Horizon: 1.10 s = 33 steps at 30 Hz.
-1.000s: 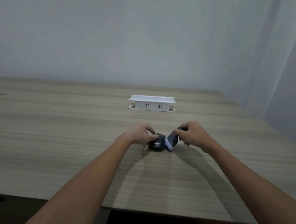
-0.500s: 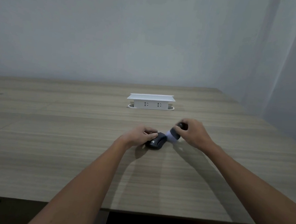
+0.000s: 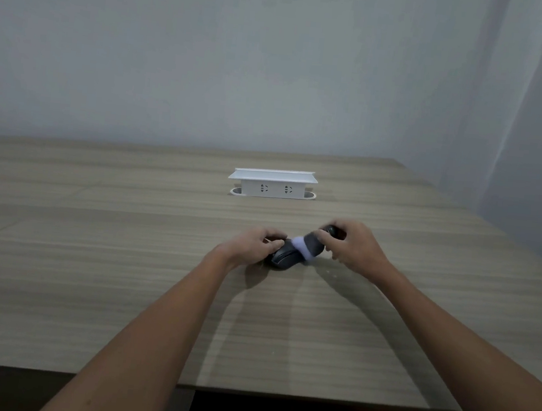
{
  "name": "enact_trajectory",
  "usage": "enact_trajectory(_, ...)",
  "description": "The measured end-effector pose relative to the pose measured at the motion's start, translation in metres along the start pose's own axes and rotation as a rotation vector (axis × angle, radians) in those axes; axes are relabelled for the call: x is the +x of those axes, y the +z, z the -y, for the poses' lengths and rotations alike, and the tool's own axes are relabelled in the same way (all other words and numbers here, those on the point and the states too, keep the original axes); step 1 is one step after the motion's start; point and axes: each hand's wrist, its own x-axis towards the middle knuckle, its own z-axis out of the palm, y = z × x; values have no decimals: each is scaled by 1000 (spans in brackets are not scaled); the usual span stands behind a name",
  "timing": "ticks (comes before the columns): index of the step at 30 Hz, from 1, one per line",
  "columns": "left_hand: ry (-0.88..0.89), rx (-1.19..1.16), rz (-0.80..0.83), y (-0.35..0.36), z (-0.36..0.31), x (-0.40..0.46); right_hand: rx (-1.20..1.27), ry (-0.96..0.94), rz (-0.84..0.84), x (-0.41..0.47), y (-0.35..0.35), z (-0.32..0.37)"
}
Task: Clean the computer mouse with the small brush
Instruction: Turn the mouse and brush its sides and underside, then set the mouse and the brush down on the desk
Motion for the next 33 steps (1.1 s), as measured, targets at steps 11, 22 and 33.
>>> enact_trajectory(11,42,60,49,-2,-4,-5,-51,70,2,9,4,2)
enact_trajectory(22,52,165,-110,-11,9,-18,-153,3,-72,0,-2,-4)
enact_trajectory(33,25,151,-258,-14,31,-22,-335,-62,15,-29,14,-26)
